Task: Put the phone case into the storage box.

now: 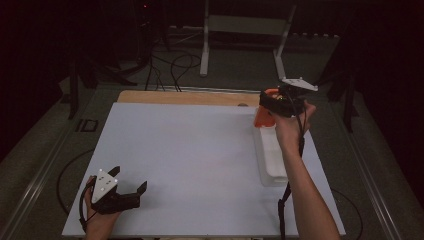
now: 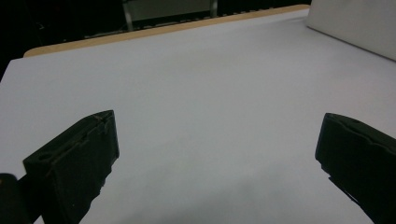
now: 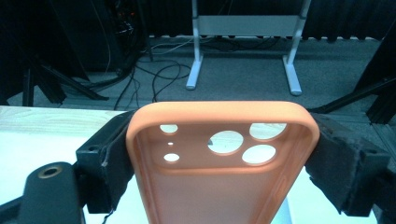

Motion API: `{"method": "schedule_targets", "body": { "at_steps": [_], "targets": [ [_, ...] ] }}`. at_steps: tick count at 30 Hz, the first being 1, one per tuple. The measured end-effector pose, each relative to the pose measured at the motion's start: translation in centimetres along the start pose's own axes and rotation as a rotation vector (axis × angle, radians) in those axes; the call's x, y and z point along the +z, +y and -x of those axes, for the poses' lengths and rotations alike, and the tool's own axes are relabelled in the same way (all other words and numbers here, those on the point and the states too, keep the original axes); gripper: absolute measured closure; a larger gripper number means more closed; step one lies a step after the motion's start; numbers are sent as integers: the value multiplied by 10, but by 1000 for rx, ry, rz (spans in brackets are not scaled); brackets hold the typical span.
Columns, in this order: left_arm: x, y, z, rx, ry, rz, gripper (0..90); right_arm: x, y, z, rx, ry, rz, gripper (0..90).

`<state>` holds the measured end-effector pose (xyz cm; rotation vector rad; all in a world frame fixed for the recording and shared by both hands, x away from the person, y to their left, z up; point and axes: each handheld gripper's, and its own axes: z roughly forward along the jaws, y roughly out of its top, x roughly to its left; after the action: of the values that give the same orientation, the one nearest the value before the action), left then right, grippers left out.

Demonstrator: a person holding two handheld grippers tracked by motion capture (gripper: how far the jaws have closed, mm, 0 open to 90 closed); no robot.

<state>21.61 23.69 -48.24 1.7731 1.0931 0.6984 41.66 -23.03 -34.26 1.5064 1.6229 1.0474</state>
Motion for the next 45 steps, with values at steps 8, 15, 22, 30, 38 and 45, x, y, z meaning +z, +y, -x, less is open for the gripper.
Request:
{"method": "schedule_targets", "body": {
  "at_steps": [8,15,22,30,38,45],
  "targets": [
    [-1,0,-1,-3,5,2,6,4,3,4,5,-16,4,160],
    [-1,0,-1,-8,7,6,6,10,2,7,14,-33,4,160],
    [-3,0,-3,-12,15,13,6,18,1,10,22,-50,2,160],
    [-3,1,-3,-13,16,15,6,24,0,14,30,-64,2,160],
    [-3,1,-4,-12,17,13,6,31,-1,19,46,-81,1,160],
    [-3,1,-2,-10,17,15,6,35,-2,23,47,-101,-2,160]
  ]
}}
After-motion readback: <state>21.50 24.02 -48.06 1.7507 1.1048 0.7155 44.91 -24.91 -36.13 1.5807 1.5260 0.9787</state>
